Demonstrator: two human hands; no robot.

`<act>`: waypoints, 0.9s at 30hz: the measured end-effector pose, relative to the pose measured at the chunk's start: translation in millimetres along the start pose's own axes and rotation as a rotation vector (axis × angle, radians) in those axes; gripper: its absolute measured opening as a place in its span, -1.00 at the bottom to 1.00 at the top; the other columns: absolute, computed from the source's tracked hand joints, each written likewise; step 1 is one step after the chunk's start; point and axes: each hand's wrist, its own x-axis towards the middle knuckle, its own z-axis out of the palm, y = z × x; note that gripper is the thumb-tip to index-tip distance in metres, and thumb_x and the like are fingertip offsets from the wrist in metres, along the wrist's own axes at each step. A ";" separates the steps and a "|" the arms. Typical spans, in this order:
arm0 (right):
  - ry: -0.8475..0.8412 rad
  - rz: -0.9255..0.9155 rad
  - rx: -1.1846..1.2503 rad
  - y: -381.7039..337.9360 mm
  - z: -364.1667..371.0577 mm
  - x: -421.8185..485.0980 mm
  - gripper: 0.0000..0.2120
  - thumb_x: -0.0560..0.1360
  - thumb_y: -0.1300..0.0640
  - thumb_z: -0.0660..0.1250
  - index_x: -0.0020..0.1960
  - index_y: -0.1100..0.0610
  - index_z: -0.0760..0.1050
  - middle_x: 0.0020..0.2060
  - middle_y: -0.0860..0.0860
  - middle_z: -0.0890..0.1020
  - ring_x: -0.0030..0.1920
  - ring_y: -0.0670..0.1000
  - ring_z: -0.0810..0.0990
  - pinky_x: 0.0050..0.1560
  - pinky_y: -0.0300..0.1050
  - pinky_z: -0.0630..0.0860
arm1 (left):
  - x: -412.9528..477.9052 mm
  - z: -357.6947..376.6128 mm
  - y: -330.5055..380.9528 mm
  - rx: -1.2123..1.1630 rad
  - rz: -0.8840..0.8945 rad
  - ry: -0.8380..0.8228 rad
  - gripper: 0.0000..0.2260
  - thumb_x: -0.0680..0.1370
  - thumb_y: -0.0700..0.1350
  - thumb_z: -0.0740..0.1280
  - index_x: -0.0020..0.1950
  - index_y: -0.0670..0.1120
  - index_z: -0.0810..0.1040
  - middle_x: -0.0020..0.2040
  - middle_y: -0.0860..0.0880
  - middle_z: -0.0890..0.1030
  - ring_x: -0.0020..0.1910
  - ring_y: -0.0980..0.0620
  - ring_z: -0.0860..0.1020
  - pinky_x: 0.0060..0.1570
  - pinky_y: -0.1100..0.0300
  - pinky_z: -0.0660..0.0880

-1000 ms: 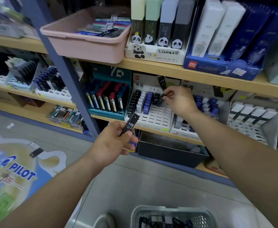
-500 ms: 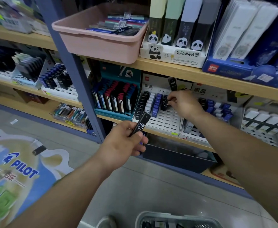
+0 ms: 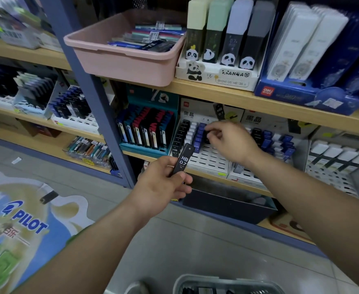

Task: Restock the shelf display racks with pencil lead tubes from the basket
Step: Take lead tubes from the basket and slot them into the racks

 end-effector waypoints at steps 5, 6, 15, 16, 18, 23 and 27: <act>-0.130 0.073 0.709 -37.0 -20.6 -74.9 -0.80 0.62 0.24 0.27 0.14 0.04 0.59 -0.14 -0.01 0.65 -0.13 -0.01 0.68 -0.17 -0.10 0.64 | -0.9 21.5 4.2 0.011 0.006 -0.104 -0.84 0.65 -0.28 0.26 0.23 -0.20 0.47 -0.11 -0.09 0.70 -0.27 0.09 0.66 -0.20 0.26 0.62; -0.109 0.083 0.745 -37.5 -22.9 -85.6 -0.83 0.60 0.25 0.30 0.14 0.08 0.59 -0.15 0.04 0.64 -0.16 0.01 0.68 -0.21 -0.12 0.63 | -1.8 26.7 4.6 0.027 0.007 -0.132 -0.87 0.65 -0.27 0.27 0.19 -0.18 0.48 -0.10 -0.08 0.71 -0.24 0.08 0.68 -0.18 0.26 0.62; 0.065 0.200 0.822 1.5 -38.9 -132.9 -0.90 0.48 0.28 0.47 -0.03 0.16 0.61 -0.28 0.11 0.69 -0.29 0.03 0.69 -0.23 -0.08 0.60 | -3.5 70.0 2.5 0.310 0.077 -0.253 -0.94 0.60 -0.19 0.37 0.04 -0.08 0.55 -0.06 -0.07 0.73 -0.04 -0.03 0.69 0.04 0.06 0.62; 0.085 0.197 0.798 6.2 -42.4 -133.6 -0.89 0.46 0.28 0.49 -0.05 0.16 0.60 -0.29 0.12 0.69 -0.28 0.05 0.70 -0.21 -0.07 0.61 | -1.2 73.1 3.0 0.373 0.110 -0.233 -0.94 0.58 -0.16 0.41 0.03 -0.05 0.59 -0.07 -0.05 0.72 -0.04 -0.01 0.68 0.11 0.01 0.60; 0.137 0.172 0.704 15.5 -52.7 -132.7 -0.88 0.45 0.24 0.51 -0.08 0.11 0.60 -0.30 0.09 0.69 -0.25 0.05 0.69 -0.15 -0.08 0.62 | 3.9 76.9 3.7 0.479 0.150 -0.185 -0.91 0.54 -0.09 0.45 0.02 0.03 0.61 -0.06 0.05 0.69 -0.01 0.09 0.65 0.16 0.01 0.57; 0.316 0.140 0.304 45.9 -71.6 -121.4 -0.90 0.49 0.13 0.49 -0.07 -0.03 0.60 -0.25 -0.21 0.61 -0.19 -0.29 0.57 -0.15 -0.47 0.45 | 7.0 81.5 15.4 0.814 0.201 -0.123 -0.76 0.59 0.08 0.36 0.25 0.12 0.52 0.16 0.22 0.56 0.07 0.21 0.49 -0.21 0.47 0.27; 0.338 0.148 0.127 68.2 -64.3 -106.2 -0.89 0.51 0.07 0.46 0.04 -0.01 0.64 -0.23 -0.26 0.58 -0.17 -0.28 0.57 -0.09 -0.47 0.44 | 16.5 80.1 15.1 0.900 0.235 -0.104 -0.69 0.58 0.10 0.36 0.31 0.11 0.51 0.22 0.16 0.53 0.12 0.13 0.49 -0.07 0.35 0.41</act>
